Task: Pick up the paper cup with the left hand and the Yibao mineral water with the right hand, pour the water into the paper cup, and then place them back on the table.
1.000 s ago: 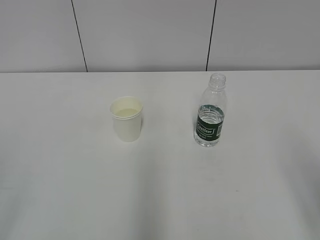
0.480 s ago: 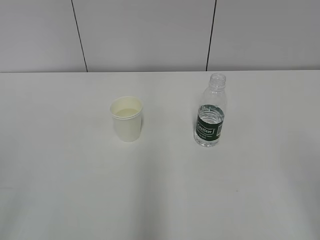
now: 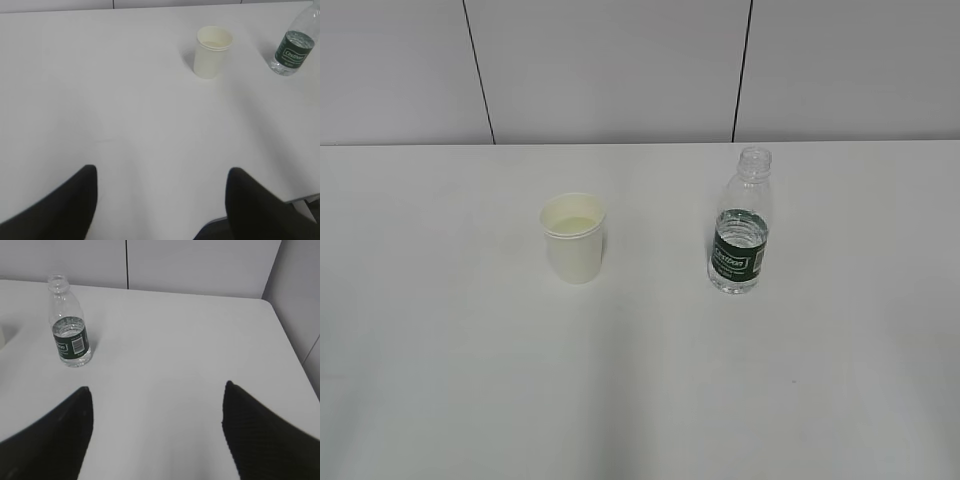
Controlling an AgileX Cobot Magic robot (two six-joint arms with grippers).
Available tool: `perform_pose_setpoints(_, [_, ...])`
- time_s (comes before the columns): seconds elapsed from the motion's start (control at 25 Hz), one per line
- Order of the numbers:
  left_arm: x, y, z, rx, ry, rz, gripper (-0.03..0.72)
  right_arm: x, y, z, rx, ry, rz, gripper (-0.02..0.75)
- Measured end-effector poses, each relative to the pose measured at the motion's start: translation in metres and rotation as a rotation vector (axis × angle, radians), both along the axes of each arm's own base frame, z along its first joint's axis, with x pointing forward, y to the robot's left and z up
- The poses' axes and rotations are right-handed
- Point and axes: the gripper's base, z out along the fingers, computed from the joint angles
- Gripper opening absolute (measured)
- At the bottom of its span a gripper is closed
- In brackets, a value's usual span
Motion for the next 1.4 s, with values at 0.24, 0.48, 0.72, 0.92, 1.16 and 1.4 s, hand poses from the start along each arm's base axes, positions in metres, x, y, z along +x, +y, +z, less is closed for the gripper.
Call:
perform_pose_setpoints(0.24, [0.0, 0.0, 0.0, 0.0, 0.0, 0.0, 0.529, -0.001, 0.0, 0.0, 0.001, -0.006, 0.001, 0.592])
perform_pose_setpoints(0.48, [0.0, 0.0, 0.0, 0.0, 0.0, 0.0, 0.529, -0.007, 0.0, 0.002, 0.008, 0.032, 0.002, 0.593])
perform_pose_setpoints(0.72, [0.0, 0.0, 0.0, 0.0, 0.0, 0.0, 0.529, -0.015, 0.0, 0.002, 0.009, 0.104, -0.001, 0.592])
perform_pose_setpoints(0.92, [0.0, 0.0, 0.0, 0.0, 0.0, 0.0, 0.529, -0.017, 0.0, -0.004, 0.009, 0.176, -0.004, 0.592])
perform_pose_setpoints(1.16, [0.0, 0.0, 0.0, 0.0, 0.0, 0.0, 0.529, -0.017, 0.0, -0.011, 0.009, 0.227, -0.006, 0.592])
perform_pose_setpoints(1.4, [0.0, 0.0, 0.0, 0.0, 0.0, 0.0, 0.529, -0.017, 0.0, -0.012, 0.009, 0.234, -0.006, 0.592])
